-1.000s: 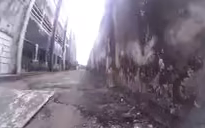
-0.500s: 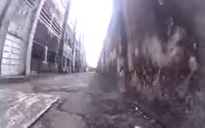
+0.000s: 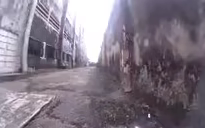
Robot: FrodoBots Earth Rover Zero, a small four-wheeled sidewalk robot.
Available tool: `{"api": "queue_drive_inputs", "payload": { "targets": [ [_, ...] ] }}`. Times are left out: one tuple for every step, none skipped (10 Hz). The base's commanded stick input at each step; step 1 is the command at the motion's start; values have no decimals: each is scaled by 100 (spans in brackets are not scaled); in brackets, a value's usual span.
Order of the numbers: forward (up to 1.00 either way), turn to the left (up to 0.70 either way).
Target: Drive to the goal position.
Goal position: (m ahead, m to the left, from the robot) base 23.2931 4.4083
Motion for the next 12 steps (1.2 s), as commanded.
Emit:
{"api": "queue_drive_inputs", "payload": {
  "targets": [
    [70, 0],
    [70, 0],
    [70, 0],
    [70, 0],
    [70, 0],
    [70, 0],
    [70, 0],
    [70, 0],
    [70, 0],
    [70, 0],
    [70, 0],
    [70, 0]
  ]
}}
